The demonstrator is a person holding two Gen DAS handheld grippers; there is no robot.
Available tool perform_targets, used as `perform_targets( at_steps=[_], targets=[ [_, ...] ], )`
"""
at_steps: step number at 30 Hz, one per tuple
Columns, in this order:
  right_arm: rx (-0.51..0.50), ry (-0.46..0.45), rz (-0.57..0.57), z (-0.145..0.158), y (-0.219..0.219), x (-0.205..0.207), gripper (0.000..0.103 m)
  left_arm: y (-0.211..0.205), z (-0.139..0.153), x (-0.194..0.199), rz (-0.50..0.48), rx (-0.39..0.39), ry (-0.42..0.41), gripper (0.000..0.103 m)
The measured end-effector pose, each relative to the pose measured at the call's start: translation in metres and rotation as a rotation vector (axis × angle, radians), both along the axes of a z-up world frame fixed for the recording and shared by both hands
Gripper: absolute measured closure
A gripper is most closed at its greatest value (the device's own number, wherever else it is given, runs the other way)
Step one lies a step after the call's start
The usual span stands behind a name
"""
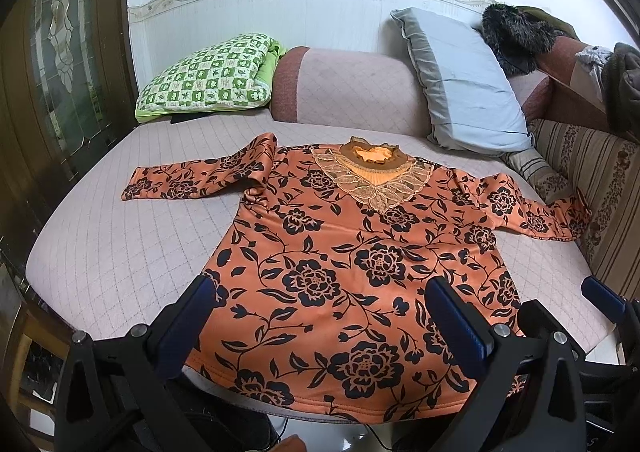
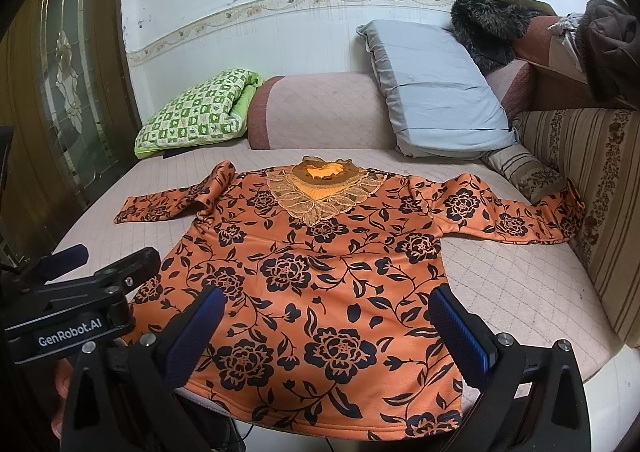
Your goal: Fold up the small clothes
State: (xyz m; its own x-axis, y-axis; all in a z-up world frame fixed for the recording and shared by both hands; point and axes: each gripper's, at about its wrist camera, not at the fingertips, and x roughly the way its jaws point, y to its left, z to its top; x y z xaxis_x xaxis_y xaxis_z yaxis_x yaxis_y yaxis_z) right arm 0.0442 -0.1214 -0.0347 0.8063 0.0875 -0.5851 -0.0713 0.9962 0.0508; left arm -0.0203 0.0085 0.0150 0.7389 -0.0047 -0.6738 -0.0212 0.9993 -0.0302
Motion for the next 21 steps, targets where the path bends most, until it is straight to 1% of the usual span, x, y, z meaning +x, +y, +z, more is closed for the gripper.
perform_targets(
  at_steps=[16, 19, 21],
  targets=[
    [0.009, 0.006, 0.0, -0.001, -0.002, 0.003, 0.0, 0.0, 0.001, 0.0, 0.002, 0.002, 0.002, 0.0],
    [0.025, 0.018, -0.007, -0.005, -0.008, 0.007, 0.0, 0.002, -0.002, 0.004, 0.003, 0.0, 0.012, 0.0],
    [0.04, 0.037, -0.015, -0.012, -0.018, 0.011, 0.0, 0.011, -0.007, 0.012, 0.014, -0.001, 0.027, 0.0]
  ],
)
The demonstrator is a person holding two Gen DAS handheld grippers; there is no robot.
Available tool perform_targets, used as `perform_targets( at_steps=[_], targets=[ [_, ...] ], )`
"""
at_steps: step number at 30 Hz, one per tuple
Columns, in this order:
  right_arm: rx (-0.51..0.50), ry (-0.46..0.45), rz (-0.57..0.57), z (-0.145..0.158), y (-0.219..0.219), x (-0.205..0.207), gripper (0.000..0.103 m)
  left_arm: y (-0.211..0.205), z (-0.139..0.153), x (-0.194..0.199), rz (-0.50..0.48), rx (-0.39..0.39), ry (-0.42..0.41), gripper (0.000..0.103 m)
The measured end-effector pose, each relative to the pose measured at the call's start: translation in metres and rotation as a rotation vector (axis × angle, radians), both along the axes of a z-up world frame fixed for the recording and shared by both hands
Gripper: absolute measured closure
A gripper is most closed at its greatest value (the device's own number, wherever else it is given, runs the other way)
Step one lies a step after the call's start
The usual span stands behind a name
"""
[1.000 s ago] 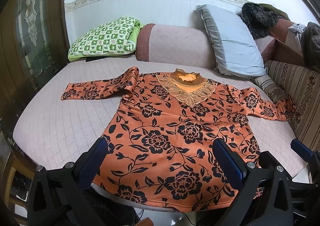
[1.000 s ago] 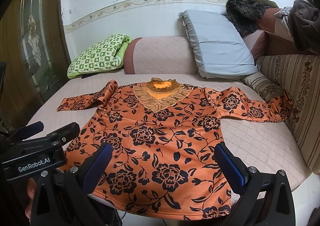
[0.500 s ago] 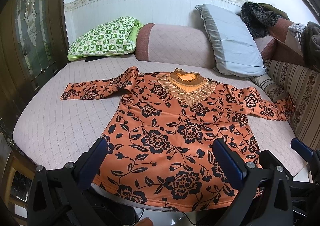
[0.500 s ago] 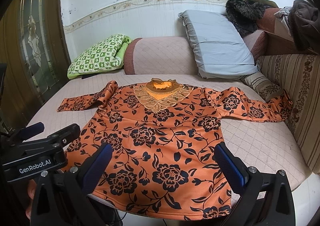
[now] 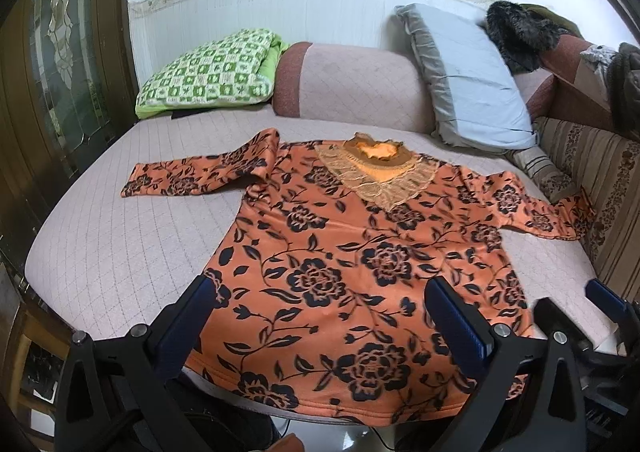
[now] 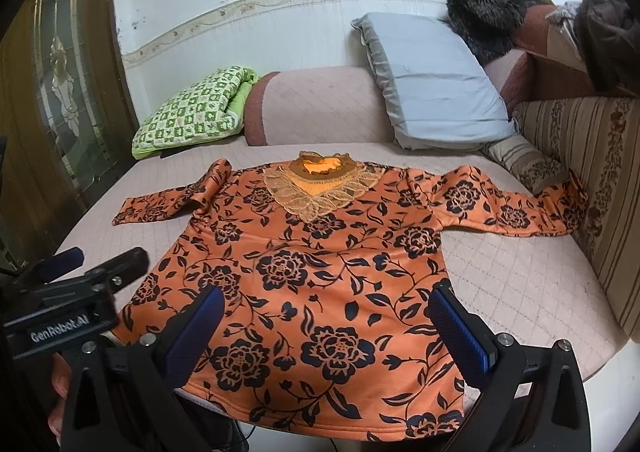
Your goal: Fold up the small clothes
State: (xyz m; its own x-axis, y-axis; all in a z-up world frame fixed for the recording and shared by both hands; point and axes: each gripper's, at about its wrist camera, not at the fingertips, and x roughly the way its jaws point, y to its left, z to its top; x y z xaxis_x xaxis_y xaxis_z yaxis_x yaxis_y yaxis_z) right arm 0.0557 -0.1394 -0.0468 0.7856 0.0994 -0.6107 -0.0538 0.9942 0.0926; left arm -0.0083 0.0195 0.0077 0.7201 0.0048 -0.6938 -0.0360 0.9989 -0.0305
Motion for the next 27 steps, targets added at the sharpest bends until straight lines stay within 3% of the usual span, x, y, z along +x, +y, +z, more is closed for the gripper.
perform_targets(
  at_steps=[4, 8, 13, 15, 16, 17, 18, 19, 20, 21, 22, 23, 25, 27],
  targets=[
    [0.064, 0.085, -0.098, -0.026, -0.043, 0.016, 0.0, 0.051, -0.031, 0.026, 0.134, 0.025, 0.064, 0.0],
    [0.105, 0.232, -0.243, -0.072, -0.1, 0.037, 0.0, 0.105, -0.075, 0.048, 0.242, 0.016, 0.167, 0.0],
    [0.148, 0.439, -0.295, -0.129, -0.133, 0.056, 0.0, 0.13, -0.128, 0.059, 0.235, 0.016, 0.326, 0.0],
    [0.225, 0.483, -0.242, -0.143, -0.132, 0.054, 0.001, 0.133, -0.149, 0.061, 0.214, -0.026, 0.415, 0.0],
    [0.26, 0.507, -0.188, -0.149, -0.126, 0.053, 0.013, 0.136, -0.158, 0.06, 0.204, -0.073, 0.453, 0.0],
    [0.231, 0.53, -0.175, -0.154, -0.12, 0.052, 0.025, 0.139, -0.161, 0.057, 0.211, -0.113, 0.456, 0.0],
    [0.166, 0.528, -0.193, -0.154, -0.117, 0.051, 0.048, 0.141, -0.16, 0.055, 0.227, -0.12, 0.445, 0.002],
    [0.147, 0.522, -0.196, -0.153, -0.118, 0.049, 0.076, 0.14, -0.157, 0.052, 0.229, -0.114, 0.44, 0.016],
    [0.216, 0.52, -0.187, -0.152, -0.126, 0.046, 0.091, 0.138, -0.151, 0.05, 0.219, -0.108, 0.424, 0.05],
    [0.287, 0.516, -0.187, -0.149, -0.134, 0.042, 0.096, 0.136, -0.142, 0.045, 0.21, -0.111, 0.394, 0.077],
    [0.289, 0.484, -0.205, -0.141, -0.141, 0.035, 0.096, 0.135, -0.135, 0.04, 0.201, -0.139, 0.391, 0.095],
    [0.277, 0.457, -0.215, -0.133, -0.145, 0.028, 0.096, 0.134, -0.129, 0.035, 0.194, -0.16, 0.376, 0.095],
    [0.276, 0.449, -0.232, -0.127, -0.153, 0.017, 0.096, 0.127, -0.122, 0.026, 0.197, -0.101, 0.355, 0.095],
    [0.26, 0.492, -0.284, -0.134, -0.16, 0.013, 0.094, 0.127, -0.137, 0.024, 0.208, -0.119, 0.439, 0.093]
  ],
)
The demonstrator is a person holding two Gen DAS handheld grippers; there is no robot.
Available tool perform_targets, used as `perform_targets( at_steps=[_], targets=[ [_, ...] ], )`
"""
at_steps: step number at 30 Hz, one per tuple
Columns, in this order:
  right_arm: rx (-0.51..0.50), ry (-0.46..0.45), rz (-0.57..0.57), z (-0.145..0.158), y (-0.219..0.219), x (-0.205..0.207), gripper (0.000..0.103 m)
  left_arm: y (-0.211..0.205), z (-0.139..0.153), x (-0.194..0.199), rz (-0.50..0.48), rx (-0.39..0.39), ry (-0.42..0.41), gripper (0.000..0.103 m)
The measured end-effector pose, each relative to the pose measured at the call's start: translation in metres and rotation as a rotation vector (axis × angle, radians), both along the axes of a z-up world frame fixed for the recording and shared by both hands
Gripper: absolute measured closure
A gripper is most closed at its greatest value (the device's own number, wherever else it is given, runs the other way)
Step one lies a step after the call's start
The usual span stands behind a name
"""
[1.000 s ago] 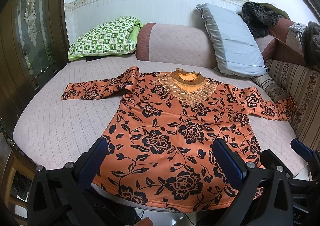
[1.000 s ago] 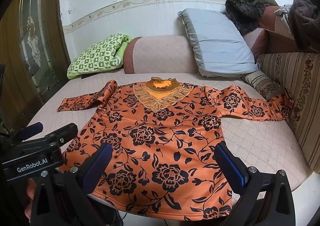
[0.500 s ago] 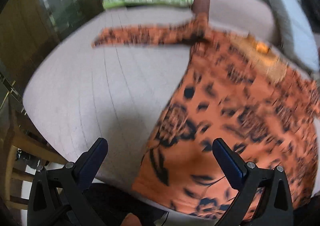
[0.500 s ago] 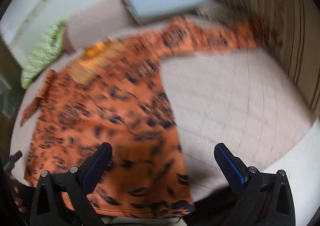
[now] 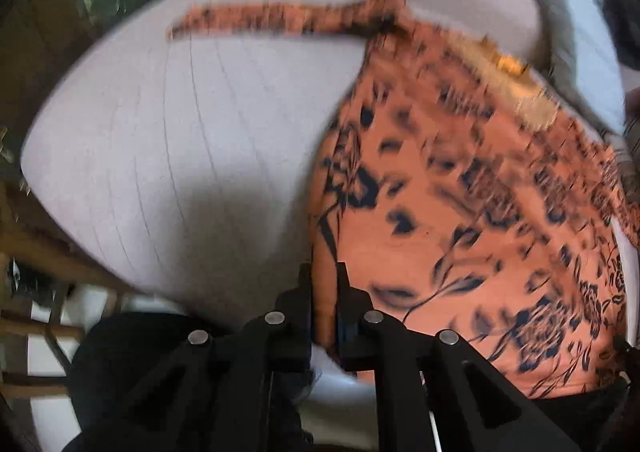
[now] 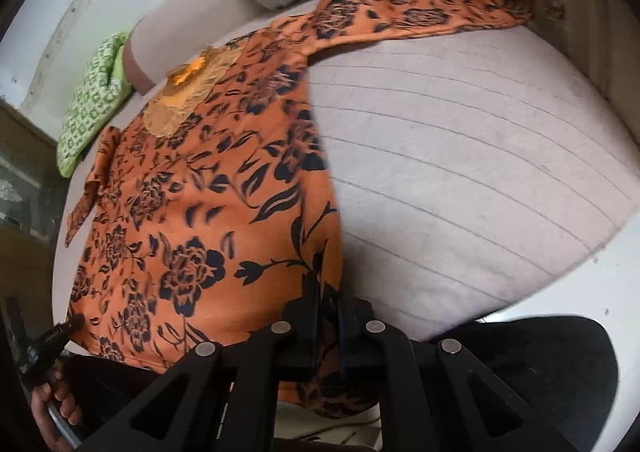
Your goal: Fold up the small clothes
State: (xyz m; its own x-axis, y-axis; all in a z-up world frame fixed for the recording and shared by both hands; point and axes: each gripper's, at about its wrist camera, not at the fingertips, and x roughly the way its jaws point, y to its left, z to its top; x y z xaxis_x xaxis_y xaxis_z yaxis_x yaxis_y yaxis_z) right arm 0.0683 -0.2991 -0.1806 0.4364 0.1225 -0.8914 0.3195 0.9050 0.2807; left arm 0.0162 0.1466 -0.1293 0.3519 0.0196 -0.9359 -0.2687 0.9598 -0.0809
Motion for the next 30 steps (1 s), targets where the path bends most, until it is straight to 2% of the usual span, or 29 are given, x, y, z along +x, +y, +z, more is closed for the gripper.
perform_targets(
  at_steps=[1, 2, 3, 4, 5, 6, 7, 8, 9, 11, 13, 15, 17, 18, 19, 21, 23, 24, 25, 26, 28, 29, 30],
  targets=[
    [-0.026, 0.067, -0.008, -0.006, -0.002, 0.002, 0.093, 0.001, -0.006, -0.001, 0.009, -0.01, 0.032, 0.093],
    [-0.025, 0.102, 0.004, -0.008, -0.002, 0.001, 0.092, 0.0, -0.002, -0.003, 0.011, -0.012, 0.019, 0.091],
    [0.014, 0.08, 0.009, -0.005, -0.006, -0.002, 0.091, -0.002, 0.006, -0.004, 0.01, -0.009, -0.009, 0.091],
    [0.039, 0.042, -0.011, 0.002, -0.013, -0.005, 0.087, -0.005, 0.018, -0.004, 0.003, 0.005, -0.053, 0.085],
    [0.051, -0.016, -0.051, 0.013, -0.025, -0.007, 0.084, -0.011, 0.031, -0.003, -0.012, 0.028, -0.106, 0.064],
    [0.054, -0.071, -0.091, 0.026, -0.037, -0.006, 0.075, -0.019, 0.045, 0.0, -0.035, 0.05, -0.164, 0.05],
    [0.045, -0.12, -0.131, 0.038, -0.052, -0.002, 0.046, -0.028, 0.057, 0.006, -0.056, 0.062, -0.223, 0.024],
    [0.031, -0.15, -0.159, 0.046, -0.063, 0.003, 0.027, -0.04, 0.068, 0.012, -0.085, 0.073, -0.302, 0.015],
    [0.004, -0.212, -0.2, 0.059, -0.082, 0.016, 0.013, -0.047, 0.072, 0.02, -0.115, 0.077, -0.349, 0.015],
    [0.015, -0.306, -0.247, 0.068, -0.117, 0.041, 0.014, -0.07, 0.071, 0.048, -0.21, 0.078, -0.38, 0.015],
    [0.015, -0.324, -0.358, 0.06, -0.159, 0.078, 0.014, -0.094, 0.063, 0.074, -0.3, 0.066, -0.392, 0.015],
    [-0.006, -0.305, -0.455, 0.042, -0.204, 0.116, 0.015, -0.115, 0.05, 0.098, -0.368, 0.045, -0.403, 0.015],
    [-0.067, -0.242, -0.552, 0.023, -0.239, 0.152, 0.023, -0.13, 0.039, 0.109, -0.41, 0.054, -0.391, 0.015],
    [-0.095, -0.224, -0.581, 0.016, -0.251, 0.162, 0.029, -0.136, 0.036, 0.112, -0.434, 0.057, -0.393, 0.015],
    [-0.121, -0.204, -0.612, 0.011, -0.26, 0.169, 0.03, -0.139, 0.032, 0.118, -0.452, 0.062, -0.398, 0.015],
    [-0.116, -0.169, -0.673, -0.001, -0.282, 0.187, 0.035, -0.143, 0.024, 0.127, -0.474, 0.075, -0.403, 0.015],
    [-0.142, -0.122, -0.687, -0.01, -0.291, 0.205, 0.05, -0.142, 0.017, 0.134, -0.482, 0.08, -0.405, 0.015],
    [-0.178, -0.103, -0.686, -0.011, -0.291, 0.214, 0.063, -0.139, 0.012, 0.135, -0.48, 0.079, -0.402, 0.015],
    [-0.171, -0.108, -0.67, -0.007, -0.288, 0.222, 0.085, -0.135, 0.007, 0.137, -0.471, 0.074, -0.395, 0.015],
    [-0.16, -0.119, -0.653, -0.003, -0.285, 0.227, 0.098, -0.13, 0.003, 0.137, -0.45, 0.066, -0.384, 0.015],
    [-0.202, -0.218, -0.553, 0.036, -0.253, 0.243, 0.098, -0.115, -0.001, 0.142, -0.376, 0.001, -0.357, 0.015],
    [-0.207, -0.252, -0.51, 0.048, -0.24, 0.25, 0.098, -0.106, 0.001, 0.143, -0.338, -0.053, -0.363, 0.015],
    [-0.217, -0.318, -0.436, 0.075, -0.21, 0.259, 0.098, -0.097, 0.006, 0.144, -0.291, -0.102, -0.381, 0.015]
  ],
)
